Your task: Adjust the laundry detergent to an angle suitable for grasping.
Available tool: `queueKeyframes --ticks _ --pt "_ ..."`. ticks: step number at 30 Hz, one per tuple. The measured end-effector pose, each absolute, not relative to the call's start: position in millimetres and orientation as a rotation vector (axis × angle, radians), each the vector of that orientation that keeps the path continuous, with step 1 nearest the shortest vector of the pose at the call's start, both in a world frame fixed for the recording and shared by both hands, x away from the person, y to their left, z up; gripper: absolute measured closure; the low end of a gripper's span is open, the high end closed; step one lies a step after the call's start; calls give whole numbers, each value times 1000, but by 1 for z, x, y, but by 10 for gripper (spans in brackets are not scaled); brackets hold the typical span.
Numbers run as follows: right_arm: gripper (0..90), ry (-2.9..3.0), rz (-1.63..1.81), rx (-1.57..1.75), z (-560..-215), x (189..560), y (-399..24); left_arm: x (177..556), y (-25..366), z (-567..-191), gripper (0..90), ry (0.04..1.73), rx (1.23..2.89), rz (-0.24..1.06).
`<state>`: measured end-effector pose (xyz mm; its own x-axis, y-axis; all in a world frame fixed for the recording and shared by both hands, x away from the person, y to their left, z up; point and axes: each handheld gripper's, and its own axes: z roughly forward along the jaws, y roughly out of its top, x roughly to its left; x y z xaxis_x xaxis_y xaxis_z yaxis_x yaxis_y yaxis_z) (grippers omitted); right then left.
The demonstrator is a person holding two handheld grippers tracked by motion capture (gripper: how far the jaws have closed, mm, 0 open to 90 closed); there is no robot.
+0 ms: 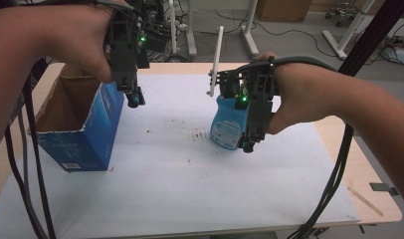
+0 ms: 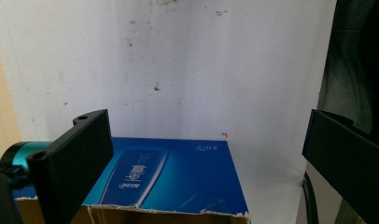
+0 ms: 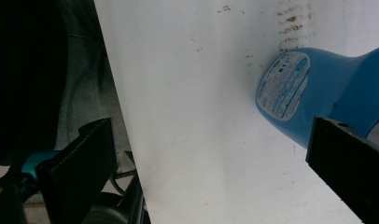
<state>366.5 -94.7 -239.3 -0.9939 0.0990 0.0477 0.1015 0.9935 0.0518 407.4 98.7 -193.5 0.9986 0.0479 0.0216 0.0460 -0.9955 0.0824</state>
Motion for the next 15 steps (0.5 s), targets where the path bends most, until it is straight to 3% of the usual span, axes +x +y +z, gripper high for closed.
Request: queueKeyframes --ticks 15 --pt "11 -3109 -72 -159 -239 365 -94 411 101 -196 17 78 3065 43"
